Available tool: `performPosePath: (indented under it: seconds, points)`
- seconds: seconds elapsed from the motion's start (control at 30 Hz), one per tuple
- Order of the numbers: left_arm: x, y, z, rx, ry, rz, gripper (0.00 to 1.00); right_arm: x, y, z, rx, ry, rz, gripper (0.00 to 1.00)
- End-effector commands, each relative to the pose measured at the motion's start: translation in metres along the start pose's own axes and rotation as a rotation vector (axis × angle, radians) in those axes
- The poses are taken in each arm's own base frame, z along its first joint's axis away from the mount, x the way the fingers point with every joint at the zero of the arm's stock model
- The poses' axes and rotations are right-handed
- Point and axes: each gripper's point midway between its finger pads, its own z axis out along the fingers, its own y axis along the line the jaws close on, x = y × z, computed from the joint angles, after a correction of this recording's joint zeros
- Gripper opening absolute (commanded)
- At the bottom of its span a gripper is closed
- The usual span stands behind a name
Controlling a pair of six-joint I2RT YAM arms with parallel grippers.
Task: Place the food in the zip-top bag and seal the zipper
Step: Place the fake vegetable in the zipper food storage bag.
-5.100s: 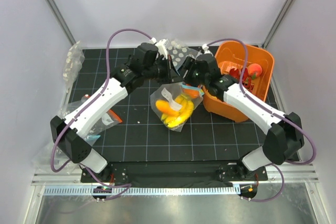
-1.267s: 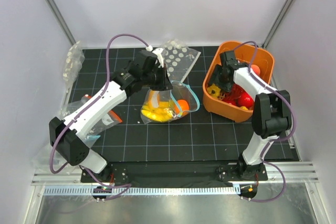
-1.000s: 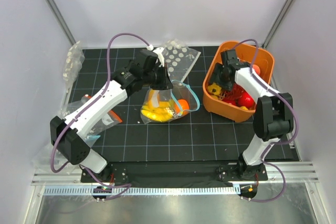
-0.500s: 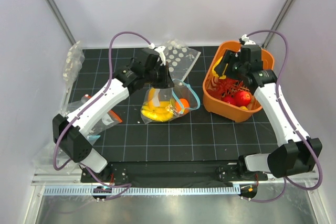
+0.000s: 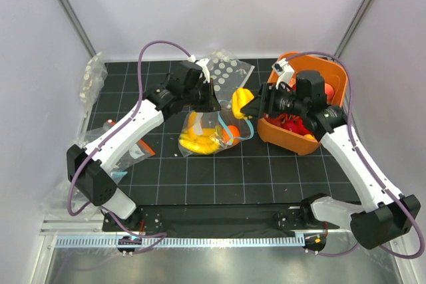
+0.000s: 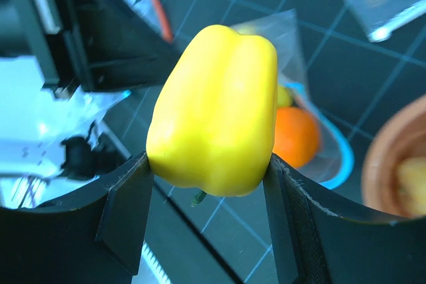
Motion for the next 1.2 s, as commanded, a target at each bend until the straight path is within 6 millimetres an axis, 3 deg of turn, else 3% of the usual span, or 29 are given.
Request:
performPosePath:
  seconds: [0.0, 0.37, 0.5, 0.67, 0.87, 1.0, 1.17]
  points:
    - [-0.016, -0.014, -0.008, 0.039, -0.044, 0.004, 0.0, 0.015, 0.035, -0.003, -0.178, 0.057, -0.016, 0.19]
    - [-0.02, -0.015, -0.016, 0.04, -0.065, 0.019, 0.0, 0.056, 0.021, 0.025, -0.243, 0.237, -0.014, 0.17]
    - [-0.016, -0.022, -0.018, 0.079, -0.05, 0.025, 0.0, 0.07, 0.005, 0.044, -0.211, 0.283, -0.03, 0.16]
    - [-0.01, -0.026, -0.024, 0.112, -0.037, 0.035, 0.0, 0.053, -0.002, 0.075, -0.235, 0.262, -0.035, 0.16]
    - [-0.001, -0.025, -0.036, 0.128, -0.032, 0.058, 0.0, 0.029, -0.004, 0.093, -0.232, 0.249, -0.09, 0.15]
    - [0.003, -0.031, -0.036, 0.163, -0.011, 0.066, 0.0, 0.023, -0.006, 0.103, -0.213, 0.206, -0.053, 0.16]
    - [0.0, -0.038, -0.032, 0.197, -0.011, 0.062, 0.0, 0.026, 0.002, 0.119, -0.235, 0.146, 0.0, 0.27]
